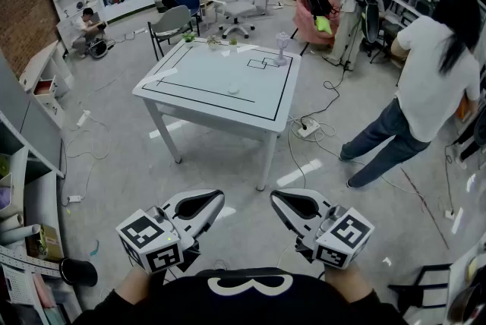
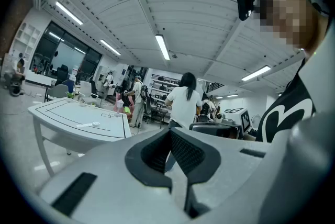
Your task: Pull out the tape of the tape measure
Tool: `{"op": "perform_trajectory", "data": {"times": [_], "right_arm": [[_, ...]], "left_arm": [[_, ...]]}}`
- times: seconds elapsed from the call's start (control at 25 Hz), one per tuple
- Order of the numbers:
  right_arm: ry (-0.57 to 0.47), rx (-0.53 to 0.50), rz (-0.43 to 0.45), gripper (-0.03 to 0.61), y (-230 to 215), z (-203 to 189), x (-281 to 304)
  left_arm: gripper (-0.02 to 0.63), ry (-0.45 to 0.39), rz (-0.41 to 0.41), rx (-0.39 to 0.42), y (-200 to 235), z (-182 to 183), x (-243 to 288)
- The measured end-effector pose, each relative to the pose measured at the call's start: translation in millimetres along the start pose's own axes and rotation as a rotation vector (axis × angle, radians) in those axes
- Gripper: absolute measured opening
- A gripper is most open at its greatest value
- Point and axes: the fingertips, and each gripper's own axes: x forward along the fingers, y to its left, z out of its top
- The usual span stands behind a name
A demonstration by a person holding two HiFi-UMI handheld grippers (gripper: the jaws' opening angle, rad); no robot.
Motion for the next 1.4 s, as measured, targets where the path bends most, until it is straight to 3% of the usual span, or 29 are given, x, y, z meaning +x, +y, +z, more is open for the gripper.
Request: {"op": "perform_trajectory", "data": {"times": [0.4,0.72,1.0,1.2,1.4], "right_arm": [[-0.023,0.002,-0.027,0.003,-1.6,7.3,14.2],[-0.026,0.030,-0.102,0.006,-4.8,2.8,28.9],[-0.025,0.025,-0.158,0.115,-11.1,6.9,49.6],[0.006,0.018,-0.160,0.196,-7.7,4.4,81.9],[0.026,0.003,-0.164,0.232,-5.4,-0.6,117.1]], "left_arm": [[0.008,0.007,-0.022,0.019,16.8,3.3,-4.6],[0.031,-0.002,-0.037,-0.023,36.8,5.2,-14.8],[0.124,-0.015,-0.014,-0.048,69.8,8.3,-28.0],[0.153,-0.046,0.002,-0.072,99.9,13.3,-45.6],[0.189,-0.039,0.020,-0.076,129.4,8.6,-64.4]]}}
